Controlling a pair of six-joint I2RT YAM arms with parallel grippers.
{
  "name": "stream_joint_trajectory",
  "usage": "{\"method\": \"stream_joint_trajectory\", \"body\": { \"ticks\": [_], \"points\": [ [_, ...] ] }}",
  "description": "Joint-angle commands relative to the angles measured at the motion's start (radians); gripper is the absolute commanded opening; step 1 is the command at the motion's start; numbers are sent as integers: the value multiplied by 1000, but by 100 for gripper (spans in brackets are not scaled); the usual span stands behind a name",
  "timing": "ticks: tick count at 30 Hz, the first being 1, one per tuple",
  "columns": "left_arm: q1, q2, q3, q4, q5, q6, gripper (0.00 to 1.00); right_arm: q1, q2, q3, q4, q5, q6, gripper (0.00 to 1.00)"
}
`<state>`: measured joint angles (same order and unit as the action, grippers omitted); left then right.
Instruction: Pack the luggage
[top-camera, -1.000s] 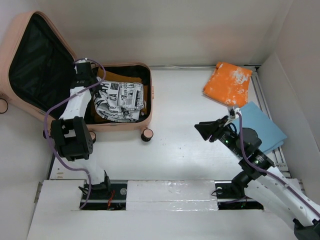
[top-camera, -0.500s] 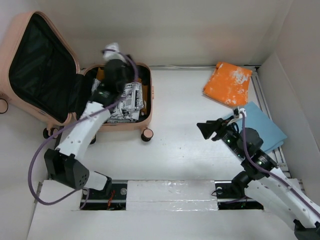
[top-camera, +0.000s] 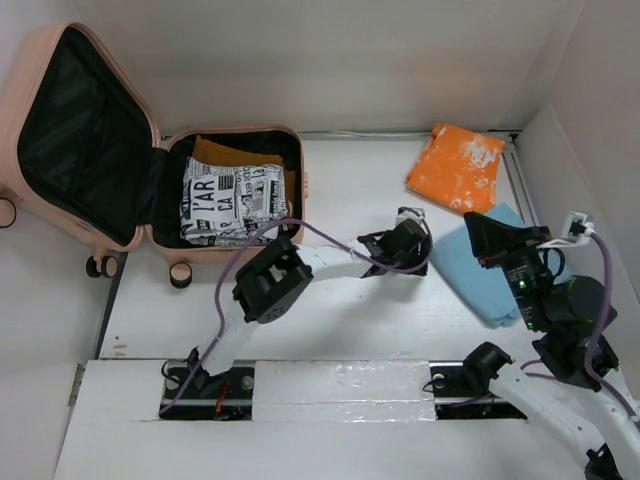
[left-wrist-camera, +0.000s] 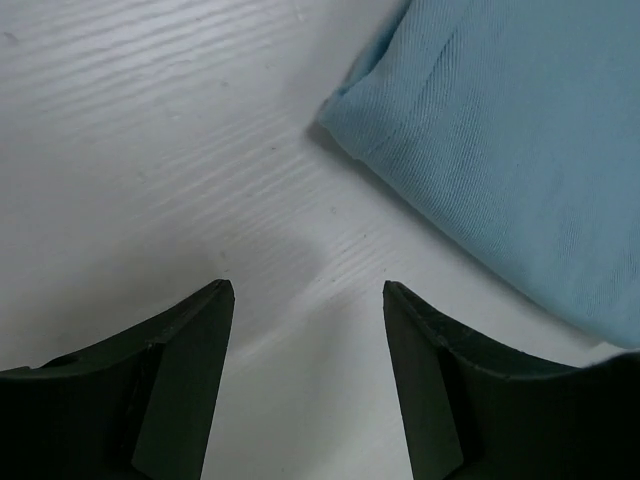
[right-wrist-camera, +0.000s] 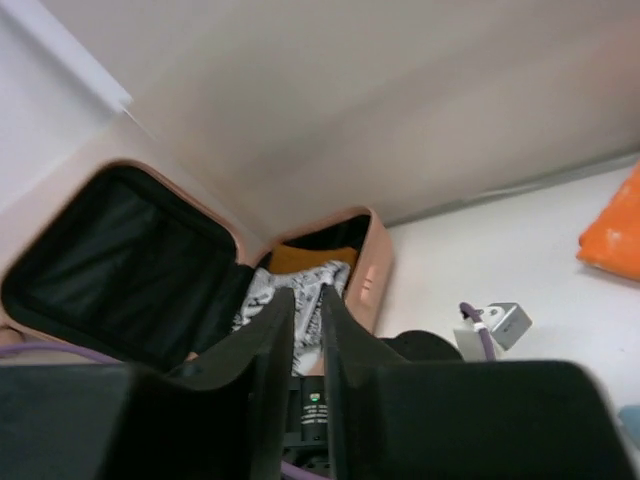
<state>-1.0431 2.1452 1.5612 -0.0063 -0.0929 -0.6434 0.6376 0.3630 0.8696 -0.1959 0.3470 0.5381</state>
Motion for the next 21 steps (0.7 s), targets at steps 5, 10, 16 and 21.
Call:
{"method": "stream_joint_trajectory", "body": {
  "ticks": [5,10,16,21],
  "points": [
    [12,131,204,77,125,-68,57,11,42,-60,-13,-97,-6,40],
    [12,263,391,11,124,-68,56,11,100,-72,16,-129,-6,40],
    [12,341,433,-12,30,-41,26,11,111,-83,36,-129,-6,42],
    [12,291,353,-3,-39,11,0,11,132,-83,36,-129,-15,42]
  ]
}}
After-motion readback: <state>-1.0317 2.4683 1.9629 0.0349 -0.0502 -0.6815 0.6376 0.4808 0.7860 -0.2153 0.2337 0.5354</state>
